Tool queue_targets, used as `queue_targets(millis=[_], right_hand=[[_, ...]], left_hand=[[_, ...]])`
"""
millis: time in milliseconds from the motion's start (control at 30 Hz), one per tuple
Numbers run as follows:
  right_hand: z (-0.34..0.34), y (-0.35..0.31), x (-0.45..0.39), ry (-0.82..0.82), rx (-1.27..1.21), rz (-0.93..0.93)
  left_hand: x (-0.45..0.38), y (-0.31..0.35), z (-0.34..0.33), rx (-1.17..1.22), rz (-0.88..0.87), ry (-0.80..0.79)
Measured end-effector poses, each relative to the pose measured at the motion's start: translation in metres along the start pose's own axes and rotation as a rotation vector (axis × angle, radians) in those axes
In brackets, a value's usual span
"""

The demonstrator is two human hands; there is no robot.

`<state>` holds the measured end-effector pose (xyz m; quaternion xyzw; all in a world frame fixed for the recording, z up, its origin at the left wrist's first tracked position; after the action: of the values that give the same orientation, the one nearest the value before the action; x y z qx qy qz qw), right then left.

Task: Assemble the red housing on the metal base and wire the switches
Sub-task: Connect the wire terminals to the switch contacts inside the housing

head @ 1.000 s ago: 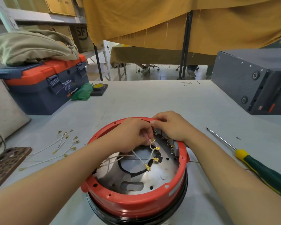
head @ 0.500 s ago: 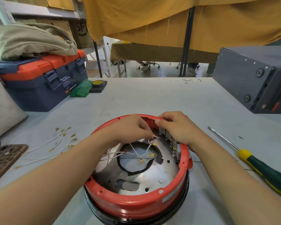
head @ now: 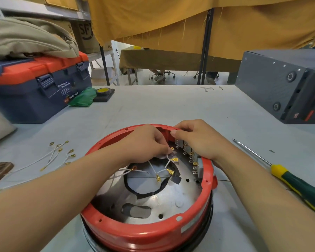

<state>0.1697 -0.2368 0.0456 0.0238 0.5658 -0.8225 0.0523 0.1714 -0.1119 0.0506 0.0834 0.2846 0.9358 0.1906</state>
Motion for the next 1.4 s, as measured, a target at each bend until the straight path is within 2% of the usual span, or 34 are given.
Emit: queue_targets(millis=[367,1400], right_hand=[[-0.001,0.0,0.0,-0.008,0.007,-0.002],[-0.001,-0.004,0.002,-0.005,0.044,0.015]], left_hand=[[0.001,-0.003,-0.009,0.124,0.118,-0.06],[0.001,0.001,-0.013,0.132,0.126,-0.033]])
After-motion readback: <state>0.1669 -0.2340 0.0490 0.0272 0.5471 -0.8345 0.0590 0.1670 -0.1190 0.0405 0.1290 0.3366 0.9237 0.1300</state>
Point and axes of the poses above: each hand's wrist, its own x-axis away from the middle knuckle, its own z-axis out of the back of the hand, y = z × x, the point moved 8 cm from there along -x, towards the middle knuckle, and after that the axes turned 9 degrees about -x, right-handed, at the moved point
